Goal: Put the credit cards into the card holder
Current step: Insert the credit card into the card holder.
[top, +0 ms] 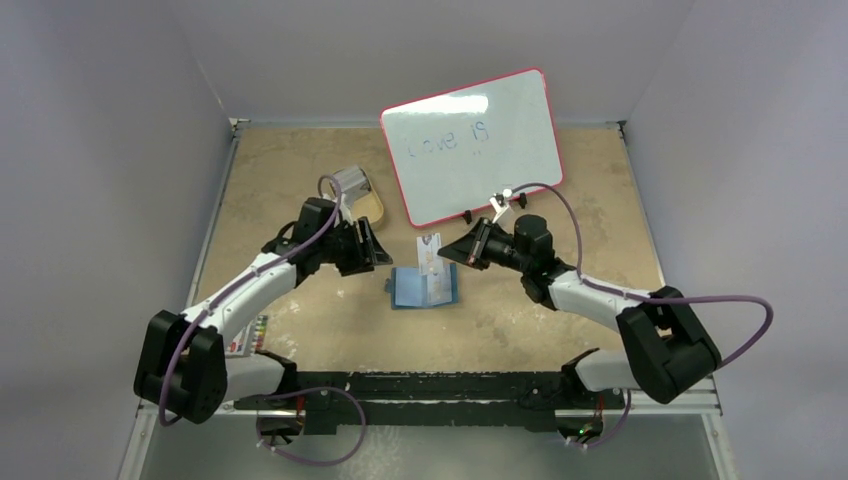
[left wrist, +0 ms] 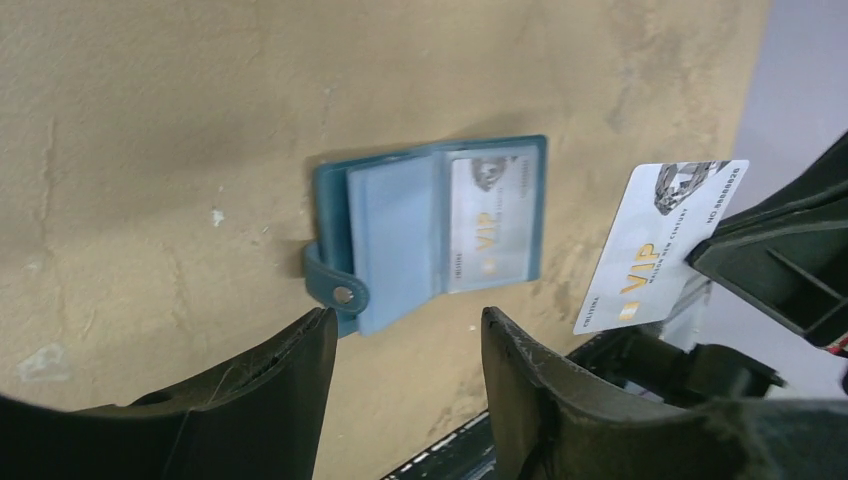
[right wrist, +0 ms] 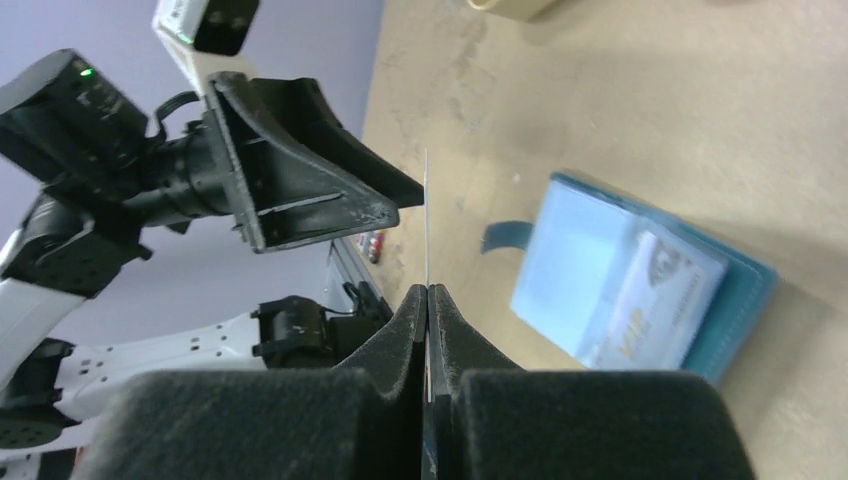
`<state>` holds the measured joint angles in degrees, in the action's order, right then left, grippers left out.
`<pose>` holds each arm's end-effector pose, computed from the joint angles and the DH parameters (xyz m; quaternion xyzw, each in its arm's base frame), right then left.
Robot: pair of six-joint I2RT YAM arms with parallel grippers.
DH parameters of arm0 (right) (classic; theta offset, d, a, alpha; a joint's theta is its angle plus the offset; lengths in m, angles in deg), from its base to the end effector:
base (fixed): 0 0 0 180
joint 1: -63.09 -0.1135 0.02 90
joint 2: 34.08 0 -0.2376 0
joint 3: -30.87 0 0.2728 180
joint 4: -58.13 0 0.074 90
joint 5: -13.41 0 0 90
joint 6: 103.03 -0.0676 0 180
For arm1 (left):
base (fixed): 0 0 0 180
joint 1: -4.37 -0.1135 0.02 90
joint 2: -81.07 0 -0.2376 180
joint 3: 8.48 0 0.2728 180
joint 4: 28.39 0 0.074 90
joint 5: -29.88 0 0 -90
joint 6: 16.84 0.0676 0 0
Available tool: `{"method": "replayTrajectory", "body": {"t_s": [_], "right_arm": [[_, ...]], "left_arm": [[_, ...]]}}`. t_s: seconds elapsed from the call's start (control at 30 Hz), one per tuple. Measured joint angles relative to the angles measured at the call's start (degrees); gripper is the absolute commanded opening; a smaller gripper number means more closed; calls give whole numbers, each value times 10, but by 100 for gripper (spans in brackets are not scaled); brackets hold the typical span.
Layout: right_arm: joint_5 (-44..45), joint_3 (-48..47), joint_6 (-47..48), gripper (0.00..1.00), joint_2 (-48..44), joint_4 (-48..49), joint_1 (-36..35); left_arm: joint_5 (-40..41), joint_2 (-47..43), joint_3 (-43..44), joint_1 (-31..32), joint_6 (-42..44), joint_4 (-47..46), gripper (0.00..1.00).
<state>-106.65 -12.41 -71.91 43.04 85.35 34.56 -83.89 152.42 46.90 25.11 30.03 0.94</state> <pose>0.2696 0.1851 0.1779 0.0223 0.7412 0.5838 0.3306 0.2726 -0.1324 0.1670 -0.0989 0.9030 -0.3585 0.2150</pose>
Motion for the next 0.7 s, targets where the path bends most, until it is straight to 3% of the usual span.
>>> {"method": "replayTrajectory", "body": {"t_s": [0.33,0.47,0.7], "right_arm": [[53,25,8,0,55,-29,-39],[71,26,16,0,67,-43,-46],[93,26,32,0,92,-54,-46]], "left_arm": [[130,29,-10,101,23,16,61],[154,57,-28,114,23,3,61],[196,77,-47,115,24,-3,46]]}}
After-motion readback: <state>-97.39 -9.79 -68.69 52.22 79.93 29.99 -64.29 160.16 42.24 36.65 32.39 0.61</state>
